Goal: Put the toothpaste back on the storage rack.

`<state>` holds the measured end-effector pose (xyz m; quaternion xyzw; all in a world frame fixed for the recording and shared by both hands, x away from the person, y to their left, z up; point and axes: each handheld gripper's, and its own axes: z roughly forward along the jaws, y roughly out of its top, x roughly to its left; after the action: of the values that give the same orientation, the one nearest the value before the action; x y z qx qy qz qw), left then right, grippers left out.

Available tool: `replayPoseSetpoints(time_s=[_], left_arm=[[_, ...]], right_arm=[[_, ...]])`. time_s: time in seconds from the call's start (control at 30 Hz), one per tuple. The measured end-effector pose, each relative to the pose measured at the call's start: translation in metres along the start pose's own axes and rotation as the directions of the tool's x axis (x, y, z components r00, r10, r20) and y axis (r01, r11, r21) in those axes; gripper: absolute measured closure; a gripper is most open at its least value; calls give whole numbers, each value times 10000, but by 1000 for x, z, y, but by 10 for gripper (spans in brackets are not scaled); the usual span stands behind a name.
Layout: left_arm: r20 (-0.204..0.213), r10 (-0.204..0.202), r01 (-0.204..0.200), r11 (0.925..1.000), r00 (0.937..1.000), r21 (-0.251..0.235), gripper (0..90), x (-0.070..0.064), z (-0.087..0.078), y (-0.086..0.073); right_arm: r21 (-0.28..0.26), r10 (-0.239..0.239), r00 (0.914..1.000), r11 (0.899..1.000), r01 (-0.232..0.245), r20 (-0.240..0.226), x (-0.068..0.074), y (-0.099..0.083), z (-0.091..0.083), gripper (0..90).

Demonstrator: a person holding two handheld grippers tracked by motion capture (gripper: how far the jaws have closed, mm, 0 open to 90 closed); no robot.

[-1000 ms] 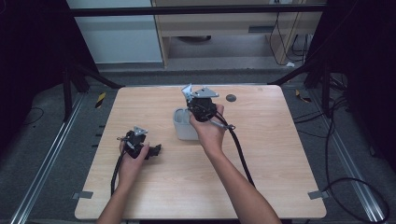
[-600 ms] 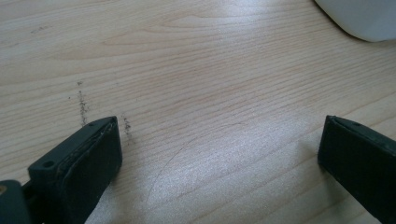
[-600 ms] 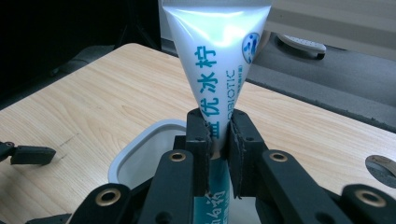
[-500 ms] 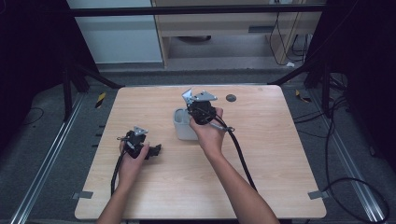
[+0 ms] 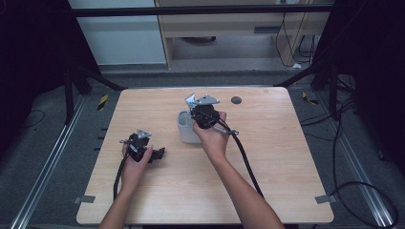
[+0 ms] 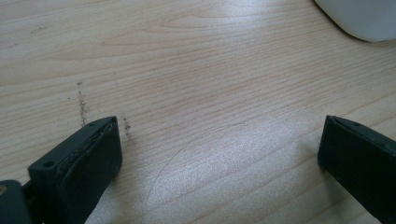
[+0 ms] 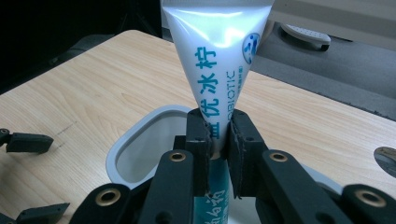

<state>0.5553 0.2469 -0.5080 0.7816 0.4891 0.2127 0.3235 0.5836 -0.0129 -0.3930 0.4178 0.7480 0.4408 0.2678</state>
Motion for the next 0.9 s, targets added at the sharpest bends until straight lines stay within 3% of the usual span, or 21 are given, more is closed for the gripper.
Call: replayPoseSetpoints(time_s=[0.9], left_arm=[[1, 4, -4, 10000, 10000, -3, 0, 0, 0, 0]], right_arm=[[445, 83, 9999, 9990, -77, -131, 0, -3, 6, 794]])
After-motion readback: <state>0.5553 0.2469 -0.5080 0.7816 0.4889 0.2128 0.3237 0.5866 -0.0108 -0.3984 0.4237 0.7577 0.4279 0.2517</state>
